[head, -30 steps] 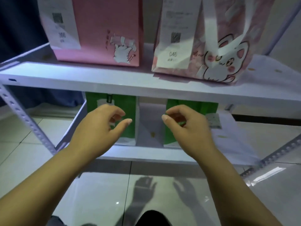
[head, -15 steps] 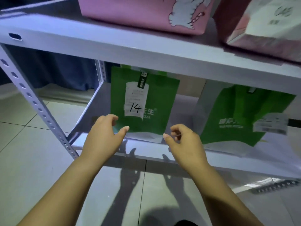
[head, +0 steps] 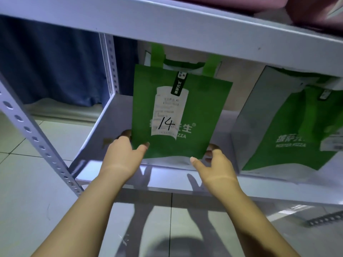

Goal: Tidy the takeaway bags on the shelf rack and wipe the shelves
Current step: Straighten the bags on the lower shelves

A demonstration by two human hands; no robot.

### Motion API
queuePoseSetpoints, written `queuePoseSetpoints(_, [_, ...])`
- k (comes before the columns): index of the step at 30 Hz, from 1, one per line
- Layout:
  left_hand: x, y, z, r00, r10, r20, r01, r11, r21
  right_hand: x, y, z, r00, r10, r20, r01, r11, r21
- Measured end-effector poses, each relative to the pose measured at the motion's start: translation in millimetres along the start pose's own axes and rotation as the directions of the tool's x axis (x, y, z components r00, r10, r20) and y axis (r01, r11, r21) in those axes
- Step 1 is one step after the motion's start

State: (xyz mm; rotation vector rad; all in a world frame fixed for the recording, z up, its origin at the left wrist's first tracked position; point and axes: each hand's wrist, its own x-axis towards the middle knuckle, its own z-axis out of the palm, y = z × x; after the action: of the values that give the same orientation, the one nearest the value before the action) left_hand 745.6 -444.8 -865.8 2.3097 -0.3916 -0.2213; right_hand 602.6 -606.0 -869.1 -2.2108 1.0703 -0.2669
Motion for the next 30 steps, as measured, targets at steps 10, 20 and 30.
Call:
queuePoseSetpoints(10, [-5, 2, -8, 0.999, 0.034, -0.006, -0.034, 0.998, 0.051, -2, 6, -11, 1.000, -0.021, 0.000, 0.021, 1.000, 0.019])
queuePoseSetpoints(20, [-64, 33, 10, 0.936, 0.348, -0.045, -0.341, 0.932, 0.121, -28, 62, -53, 0.971, -0.115, -0.212, 0.141, 0.984, 0.111])
queuePoseSetpoints(30, [-103, 91, 94, 0.802, 0.546, 0.242, -0.590, 0.785, 0.186, -23, 155, -125, 0.944, -0.058, -0.324, 0.041, 0.997, -0.057])
